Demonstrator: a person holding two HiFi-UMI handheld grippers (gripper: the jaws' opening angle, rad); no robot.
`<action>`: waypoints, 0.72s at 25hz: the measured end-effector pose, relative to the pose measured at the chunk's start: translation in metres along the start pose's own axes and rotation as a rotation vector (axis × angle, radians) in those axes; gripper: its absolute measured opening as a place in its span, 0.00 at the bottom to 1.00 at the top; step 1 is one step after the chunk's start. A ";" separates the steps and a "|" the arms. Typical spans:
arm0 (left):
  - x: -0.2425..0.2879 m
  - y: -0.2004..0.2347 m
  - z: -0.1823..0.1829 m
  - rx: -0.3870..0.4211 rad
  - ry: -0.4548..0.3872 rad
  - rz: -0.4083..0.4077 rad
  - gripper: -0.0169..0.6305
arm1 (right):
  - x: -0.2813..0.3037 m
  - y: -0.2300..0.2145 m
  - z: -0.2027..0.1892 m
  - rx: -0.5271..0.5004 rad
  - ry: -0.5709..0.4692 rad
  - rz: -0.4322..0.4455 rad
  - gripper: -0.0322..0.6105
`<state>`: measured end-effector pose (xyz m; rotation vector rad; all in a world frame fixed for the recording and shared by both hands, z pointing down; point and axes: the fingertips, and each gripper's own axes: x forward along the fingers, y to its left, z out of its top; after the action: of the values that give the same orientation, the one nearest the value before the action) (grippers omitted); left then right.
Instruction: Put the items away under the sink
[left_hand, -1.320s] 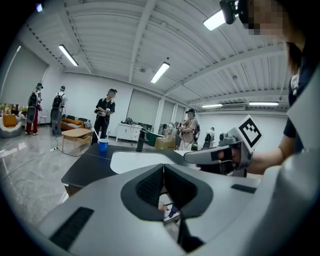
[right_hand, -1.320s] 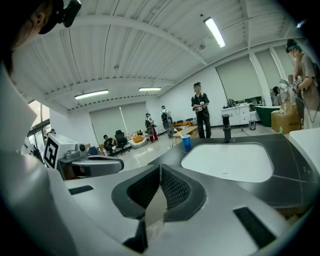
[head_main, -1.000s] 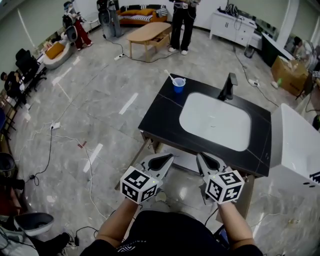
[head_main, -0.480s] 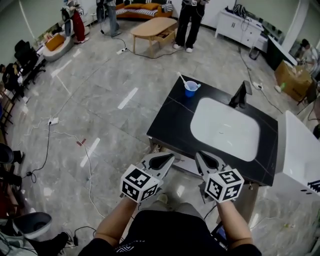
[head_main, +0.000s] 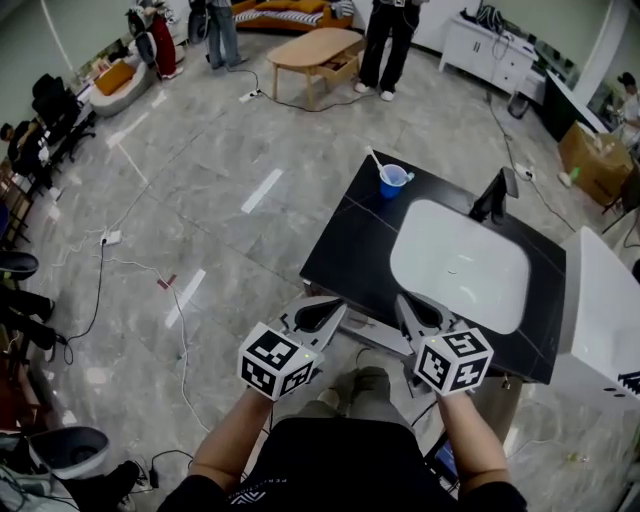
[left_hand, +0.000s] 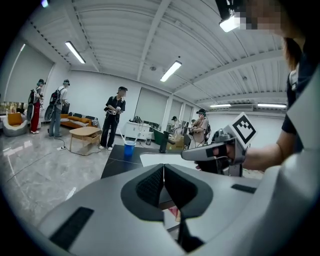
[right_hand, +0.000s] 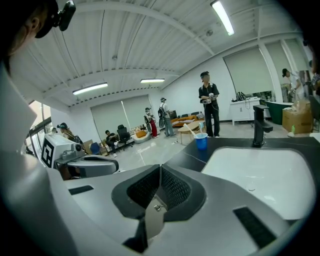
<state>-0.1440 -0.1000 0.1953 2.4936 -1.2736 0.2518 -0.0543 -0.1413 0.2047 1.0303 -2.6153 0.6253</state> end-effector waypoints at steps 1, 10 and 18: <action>0.003 0.002 0.002 0.001 0.001 0.005 0.04 | 0.004 -0.003 0.003 0.002 -0.002 0.002 0.11; 0.049 0.016 0.027 -0.005 -0.023 0.012 0.04 | 0.032 -0.027 0.031 -0.014 0.013 0.103 0.11; 0.095 0.027 0.047 -0.017 -0.050 0.027 0.04 | 0.054 -0.066 0.049 -0.024 0.035 0.133 0.11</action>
<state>-0.1094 -0.2037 0.1860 2.4842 -1.3248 0.1847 -0.0509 -0.2399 0.2024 0.8366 -2.6699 0.6335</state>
